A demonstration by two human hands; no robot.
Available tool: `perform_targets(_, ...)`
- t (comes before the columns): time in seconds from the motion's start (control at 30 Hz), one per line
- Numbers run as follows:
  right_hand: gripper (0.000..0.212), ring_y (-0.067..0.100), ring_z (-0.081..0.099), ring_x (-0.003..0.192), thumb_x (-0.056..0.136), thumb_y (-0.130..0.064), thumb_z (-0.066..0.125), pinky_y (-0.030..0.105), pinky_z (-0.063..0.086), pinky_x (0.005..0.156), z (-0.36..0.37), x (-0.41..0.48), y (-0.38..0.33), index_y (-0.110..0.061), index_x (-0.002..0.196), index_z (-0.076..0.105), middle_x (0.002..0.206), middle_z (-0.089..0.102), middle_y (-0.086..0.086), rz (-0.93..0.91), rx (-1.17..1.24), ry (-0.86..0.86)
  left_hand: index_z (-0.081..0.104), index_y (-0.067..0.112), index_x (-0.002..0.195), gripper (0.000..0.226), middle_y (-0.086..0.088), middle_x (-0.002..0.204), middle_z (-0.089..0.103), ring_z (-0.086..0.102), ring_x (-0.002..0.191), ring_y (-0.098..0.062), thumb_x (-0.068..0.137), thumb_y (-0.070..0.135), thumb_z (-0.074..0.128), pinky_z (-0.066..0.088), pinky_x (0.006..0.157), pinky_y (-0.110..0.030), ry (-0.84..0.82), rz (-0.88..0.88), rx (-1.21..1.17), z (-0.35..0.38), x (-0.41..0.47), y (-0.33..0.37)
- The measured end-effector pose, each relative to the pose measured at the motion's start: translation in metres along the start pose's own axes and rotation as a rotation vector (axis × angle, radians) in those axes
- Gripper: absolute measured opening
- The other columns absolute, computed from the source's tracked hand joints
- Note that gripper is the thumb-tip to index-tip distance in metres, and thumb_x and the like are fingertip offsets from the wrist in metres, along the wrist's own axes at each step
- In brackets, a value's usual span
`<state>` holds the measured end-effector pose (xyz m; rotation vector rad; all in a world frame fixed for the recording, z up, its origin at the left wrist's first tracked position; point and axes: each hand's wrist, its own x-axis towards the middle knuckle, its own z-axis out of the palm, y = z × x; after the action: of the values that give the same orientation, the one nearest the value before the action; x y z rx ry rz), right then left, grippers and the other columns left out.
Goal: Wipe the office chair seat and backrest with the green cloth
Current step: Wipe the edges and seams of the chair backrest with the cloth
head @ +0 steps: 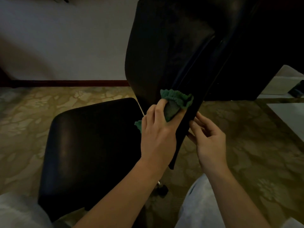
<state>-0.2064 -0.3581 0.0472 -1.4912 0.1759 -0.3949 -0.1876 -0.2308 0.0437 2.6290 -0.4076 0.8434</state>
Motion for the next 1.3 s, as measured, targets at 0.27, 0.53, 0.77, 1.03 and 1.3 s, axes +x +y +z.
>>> perform_targets(0.27,0.032,0.004,0.066,0.108,0.099,-0.013,0.056,0.039,0.055,0.095,0.004,-0.002,0.002,-0.03,0.124,0.064,0.113,0.072,-0.012,0.013,0.01,0.027,0.055,0.04,0.14,0.04,-0.014,0.15,0.036,0.038,0.136,-0.036,0.101,0.041,0.045,0.042,0.107,-0.049,0.014,-0.071,-0.085,0.016,-0.012,0.0)
perform_targets(0.53,0.038,0.0,0.062,0.113,0.102,-0.012,0.049,0.037,0.053,0.099,0.005,-0.005,-0.003,-0.032,0.132,0.06,0.119,0.068,-0.018,0.034,0.011,-0.003,0.062,0.038,0.132,0.045,-0.015,0.148,0.038,0.042,0.13,-0.039,0.098,0.036,0.032,0.044,0.102,-0.052,-0.133,-0.041,-0.003,0.022,-0.033,-0.014)
perform_targets(0.77,0.039,0.0,0.066,0.106,0.101,-0.007,0.048,0.036,0.057,0.092,0.006,-0.003,-0.005,-0.039,0.116,0.064,0.109,0.071,-0.019,0.041,0.022,0.024,0.054,0.034,0.142,0.049,-0.017,0.145,0.042,0.047,0.125,-0.036,0.098,0.032,0.033,0.046,0.099,-0.048,-0.125,-0.036,-0.003,0.005,-0.041,-0.019)
perform_targets(1.03,0.04,0.003,0.065,0.108,0.102,-0.008,0.046,0.037,0.057,0.091,0.006,-0.002,-0.006,-0.04,0.114,0.065,0.112,0.071,-0.016,0.062,0.015,0.032,0.053,0.025,0.143,0.048,-0.017,0.131,0.05,0.058,0.103,-0.035,0.095,0.026,0.054,0.055,0.081,-0.045,-0.197,-0.018,0.026,0.007,-0.019,0.003)
perform_targets(1.3,0.04,0.002,0.065,0.108,0.101,-0.004,0.047,0.033,0.057,0.09,0.005,-0.002,-0.005,-0.03,0.126,0.064,0.112,0.071,-0.016,0.055,0.021,0.009,0.053,0.029,0.141,0.05,-0.017,0.133,0.047,0.055,0.106,-0.035,0.093,0.027,0.065,0.051,0.083,-0.045,-0.177,-0.025,0.069,0.027,-0.033,0.003)
